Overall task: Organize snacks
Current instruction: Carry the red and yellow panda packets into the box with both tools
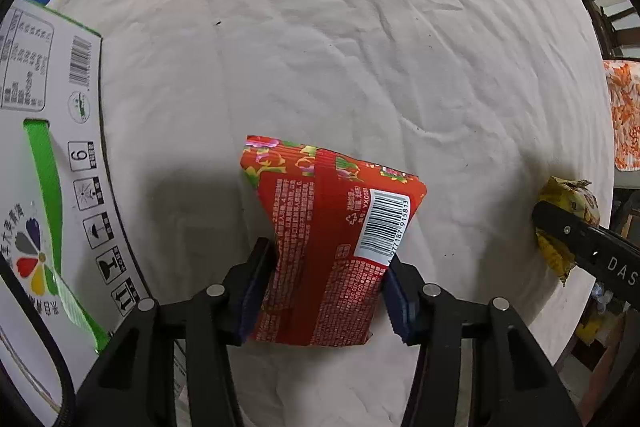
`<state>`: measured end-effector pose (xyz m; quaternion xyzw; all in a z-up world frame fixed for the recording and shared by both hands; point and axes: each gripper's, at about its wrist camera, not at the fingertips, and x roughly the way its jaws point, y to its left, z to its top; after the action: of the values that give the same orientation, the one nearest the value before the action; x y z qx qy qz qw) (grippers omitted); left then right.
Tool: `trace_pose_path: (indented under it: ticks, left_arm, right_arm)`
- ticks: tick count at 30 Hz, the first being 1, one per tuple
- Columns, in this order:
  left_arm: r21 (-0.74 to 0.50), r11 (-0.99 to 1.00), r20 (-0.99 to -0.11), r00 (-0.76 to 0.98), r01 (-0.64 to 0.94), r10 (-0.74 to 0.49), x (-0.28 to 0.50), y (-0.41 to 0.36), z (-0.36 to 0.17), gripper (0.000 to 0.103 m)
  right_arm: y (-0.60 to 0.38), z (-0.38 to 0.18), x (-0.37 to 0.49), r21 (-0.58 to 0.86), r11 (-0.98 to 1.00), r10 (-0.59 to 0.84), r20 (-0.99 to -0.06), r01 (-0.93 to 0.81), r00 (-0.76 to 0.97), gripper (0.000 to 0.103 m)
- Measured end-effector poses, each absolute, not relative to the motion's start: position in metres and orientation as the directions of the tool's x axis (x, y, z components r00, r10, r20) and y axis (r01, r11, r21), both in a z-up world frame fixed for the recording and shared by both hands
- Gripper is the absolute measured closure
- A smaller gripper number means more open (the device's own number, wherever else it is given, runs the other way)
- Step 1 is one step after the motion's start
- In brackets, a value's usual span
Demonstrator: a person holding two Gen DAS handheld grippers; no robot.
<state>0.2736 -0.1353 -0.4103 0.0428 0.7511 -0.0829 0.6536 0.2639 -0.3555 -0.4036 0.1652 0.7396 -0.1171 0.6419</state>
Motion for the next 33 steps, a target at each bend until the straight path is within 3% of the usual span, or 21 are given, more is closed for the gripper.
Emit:
trace_pose_path:
  ticks: [6,15,26,33]
  left_arm:
    - [-0.069,0.986,-0.992,-0.116,0.152,-0.052,0.258,-0.134,-0.406,0.058]
    - [-0.082,0.982,-0.996,-0.053,0.169,-0.074,0.232,-0.128,-0.375,0.060]
    - [-0.162,0.969,-0.975,0.121,0.188,-0.186,0.203,-0.109,-0.277,0.061]
    - [-0.204,0.966,-0.944,0.229,0.162,-0.238,0.210,-0.053,-0.212,0.061]
  right_arm:
    - [-0.357,-0.401,0.259,0.009,0.929,0.051,-0.993,0.370,-0.105,0.057]
    - [-0.327,-0.357,0.241,0.014,0.955,0.024,-0.999,0.295,-0.029,0.059]
    - [-0.273,-0.272,0.213,0.061,0.980,0.043,-0.994,0.189,0.100,0.060]
    - [-0.229,-0.220,0.204,0.105,0.987,0.084,-0.982,0.120,0.168,0.060]
